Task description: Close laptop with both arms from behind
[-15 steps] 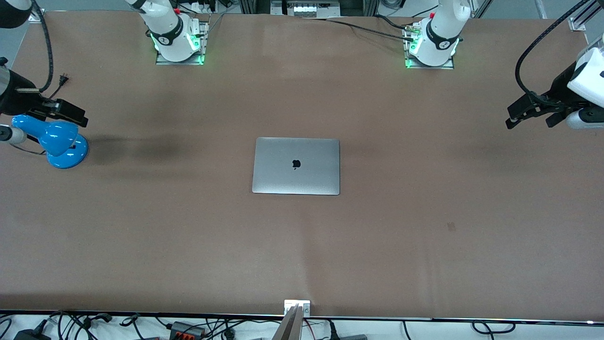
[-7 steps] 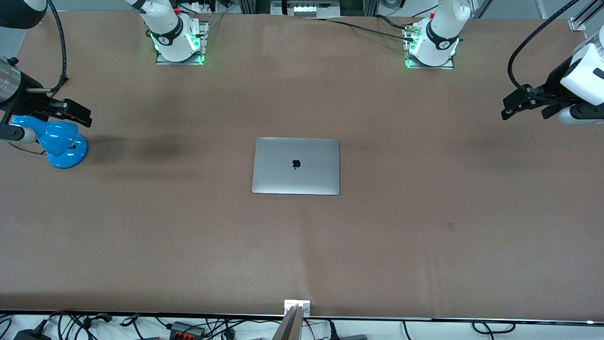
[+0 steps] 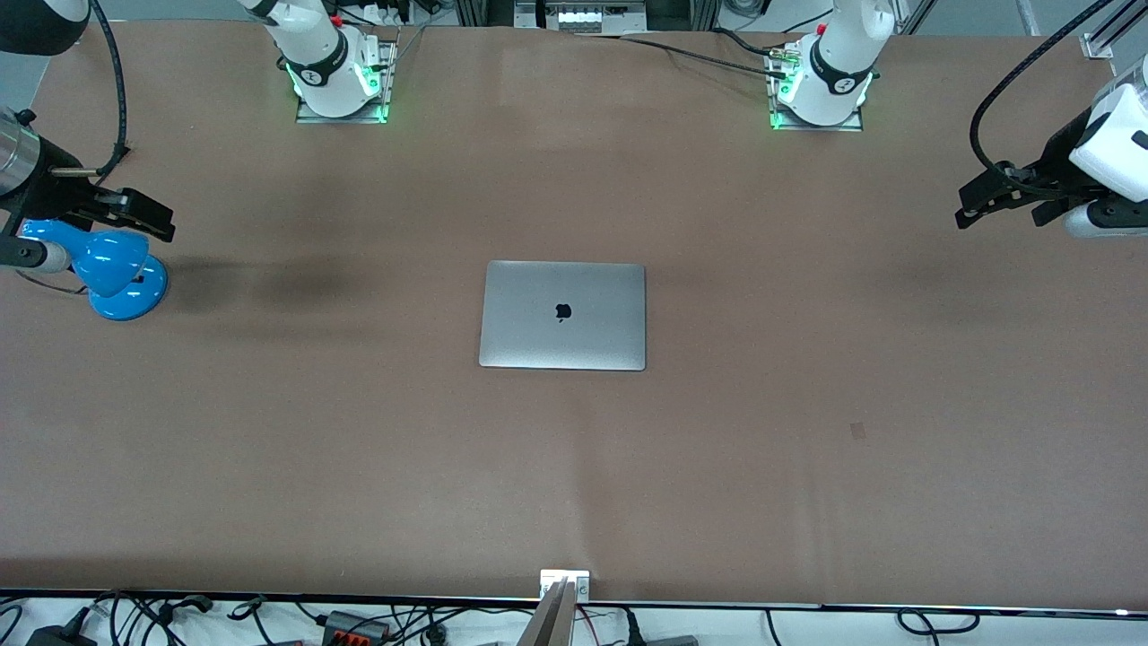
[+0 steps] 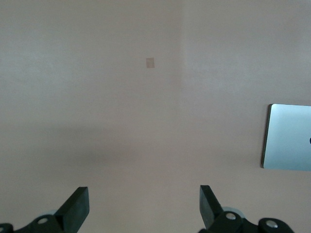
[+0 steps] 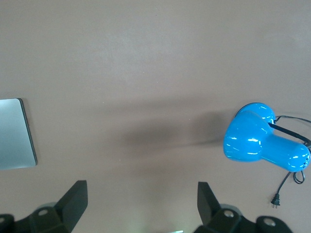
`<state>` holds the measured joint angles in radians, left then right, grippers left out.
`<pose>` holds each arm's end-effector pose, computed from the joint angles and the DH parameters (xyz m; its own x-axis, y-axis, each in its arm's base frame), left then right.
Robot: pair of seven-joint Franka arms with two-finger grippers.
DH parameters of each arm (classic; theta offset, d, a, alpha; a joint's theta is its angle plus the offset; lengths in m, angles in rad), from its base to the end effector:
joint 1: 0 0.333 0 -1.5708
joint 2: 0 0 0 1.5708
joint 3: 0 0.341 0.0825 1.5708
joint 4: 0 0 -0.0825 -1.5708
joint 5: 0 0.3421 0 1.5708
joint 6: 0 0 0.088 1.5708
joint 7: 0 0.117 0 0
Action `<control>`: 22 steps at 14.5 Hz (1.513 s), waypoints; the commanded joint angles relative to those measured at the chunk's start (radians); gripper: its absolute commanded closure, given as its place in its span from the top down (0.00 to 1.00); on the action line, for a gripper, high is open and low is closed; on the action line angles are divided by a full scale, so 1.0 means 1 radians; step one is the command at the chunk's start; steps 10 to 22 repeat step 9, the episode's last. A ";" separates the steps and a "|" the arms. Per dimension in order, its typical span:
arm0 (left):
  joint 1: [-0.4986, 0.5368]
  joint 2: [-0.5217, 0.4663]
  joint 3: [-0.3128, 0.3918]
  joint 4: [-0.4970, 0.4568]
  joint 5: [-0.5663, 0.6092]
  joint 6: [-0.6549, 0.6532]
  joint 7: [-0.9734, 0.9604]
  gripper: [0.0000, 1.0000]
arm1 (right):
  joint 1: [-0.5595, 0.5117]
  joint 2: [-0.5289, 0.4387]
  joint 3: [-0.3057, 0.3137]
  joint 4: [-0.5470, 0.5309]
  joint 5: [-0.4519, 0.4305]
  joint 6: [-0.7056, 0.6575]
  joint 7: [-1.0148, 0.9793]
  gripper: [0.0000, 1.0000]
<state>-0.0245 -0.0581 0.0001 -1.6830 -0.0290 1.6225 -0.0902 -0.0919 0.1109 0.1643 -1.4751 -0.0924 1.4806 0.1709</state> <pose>0.4961 -0.0154 0.6249 0.9977 0.0672 -0.0050 0.0673 -0.9973 0.0286 0.5377 0.0218 0.6155 0.9904 -0.1056 -0.0894 -0.0974 -0.9911 0.0907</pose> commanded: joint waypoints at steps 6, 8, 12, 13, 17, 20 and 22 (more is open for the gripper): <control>-0.009 0.017 -0.023 0.028 0.075 -0.043 0.001 1.00 | -0.005 0.001 0.004 -0.014 0.046 0.032 -0.001 1.00; -0.006 0.017 -0.022 0.028 0.073 -0.043 -0.002 1.00 | -0.005 0.001 0.003 -0.014 0.063 0.032 -0.002 1.00; -0.005 0.015 -0.020 0.028 0.073 -0.044 -0.003 1.00 | -0.005 0.001 0.003 -0.014 0.063 0.032 -0.002 1.00; -0.005 0.015 -0.020 0.028 0.073 -0.044 -0.003 1.00 | -0.005 0.001 0.003 -0.014 0.063 0.032 -0.002 1.00; -0.005 0.015 -0.020 0.028 0.073 -0.044 -0.003 1.00 | -0.005 0.001 0.003 -0.014 0.063 0.032 -0.002 1.00; -0.005 0.015 -0.020 0.028 0.073 -0.044 -0.003 1.00 | -0.005 0.001 0.003 -0.014 0.063 0.032 -0.002 1.00; -0.005 0.015 -0.020 0.028 0.073 -0.044 -0.003 1.00 | -0.005 0.001 0.003 -0.014 0.063 0.032 -0.002 1.00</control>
